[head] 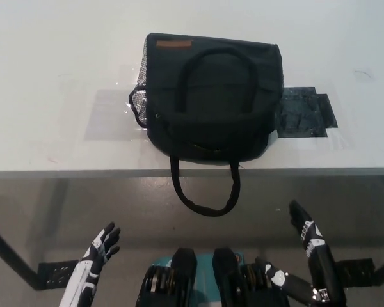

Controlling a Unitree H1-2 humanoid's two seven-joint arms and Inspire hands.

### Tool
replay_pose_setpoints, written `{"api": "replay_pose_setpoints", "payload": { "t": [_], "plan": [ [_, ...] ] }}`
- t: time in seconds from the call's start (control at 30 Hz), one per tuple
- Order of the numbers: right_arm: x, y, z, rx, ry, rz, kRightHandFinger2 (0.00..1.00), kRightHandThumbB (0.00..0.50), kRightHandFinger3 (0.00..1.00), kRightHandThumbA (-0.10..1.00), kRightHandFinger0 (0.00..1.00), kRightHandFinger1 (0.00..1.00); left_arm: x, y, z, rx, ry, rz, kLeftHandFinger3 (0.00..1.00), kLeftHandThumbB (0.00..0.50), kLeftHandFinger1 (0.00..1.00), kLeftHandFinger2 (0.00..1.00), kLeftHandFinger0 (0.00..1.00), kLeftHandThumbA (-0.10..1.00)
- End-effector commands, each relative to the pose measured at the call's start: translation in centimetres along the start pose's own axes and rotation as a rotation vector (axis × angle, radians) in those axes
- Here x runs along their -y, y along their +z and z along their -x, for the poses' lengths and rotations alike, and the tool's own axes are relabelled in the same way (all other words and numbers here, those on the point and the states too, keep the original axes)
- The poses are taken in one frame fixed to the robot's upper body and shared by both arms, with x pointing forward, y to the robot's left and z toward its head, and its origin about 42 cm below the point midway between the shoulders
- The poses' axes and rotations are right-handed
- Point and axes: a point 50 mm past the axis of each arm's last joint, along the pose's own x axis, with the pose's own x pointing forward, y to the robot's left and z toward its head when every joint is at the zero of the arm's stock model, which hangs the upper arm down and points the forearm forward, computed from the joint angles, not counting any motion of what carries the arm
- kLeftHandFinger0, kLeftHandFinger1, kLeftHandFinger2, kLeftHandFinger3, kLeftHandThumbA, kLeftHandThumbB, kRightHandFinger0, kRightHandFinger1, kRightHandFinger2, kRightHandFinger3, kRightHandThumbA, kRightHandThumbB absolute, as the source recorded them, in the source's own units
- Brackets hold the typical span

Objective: A soft travel bag is kept infront of the robot in the middle of the desk and the robot uses both its hands to press it to reduce its size

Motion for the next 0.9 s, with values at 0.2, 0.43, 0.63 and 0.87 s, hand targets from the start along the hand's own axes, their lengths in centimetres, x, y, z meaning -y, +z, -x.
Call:
{"api": "replay_pose_setpoints", "payload": {
  "t": [0.2, 0.43, 0.63, 0.87],
  "plan": [
    [1.2, 3.0, 0.9, 0.149, -0.039, -0.019, 1.0, 0.066, 1.0, 0.91, 1.0, 1.0, -0.1, 3.5, 0.7, 0.112, -0.038, -0.028, 1.0, 0.116, 1.0, 1.0, 1.0, 1.0],
    [2.3, 7.6, 0.8, 0.304, -0.055, 0.062, 1.0, 0.024, 1.0, 0.83, 1.0, 1.0, -0.5, 9.0, 1.8, 0.283, -0.016, -0.123, 1.0, 0.176, 1.0, 1.0, 1.0, 1.0],
    [3.7, 13.7, -2.7, 0.477, -0.096, 0.179, 1.0, 0.07, 1.0, 0.91, 1.0, 1.0, -1.9, 15.7, -1.1, 0.569, 0.031, -0.443, 1.0, 0.215, 1.0, 1.0, 1.0, 1.0],
    [4.6, 19.9, -7.7, 0.552, -0.06, 0.378, 1.0, 0.113, 1.0, 1.0, 1.0, 1.0, -3.6, 22.2, -7.7, 0.717, 0.048, -0.757, 1.0, 0.293, 1.0, 1.0, 1.0, 1.0]
  ]
}}
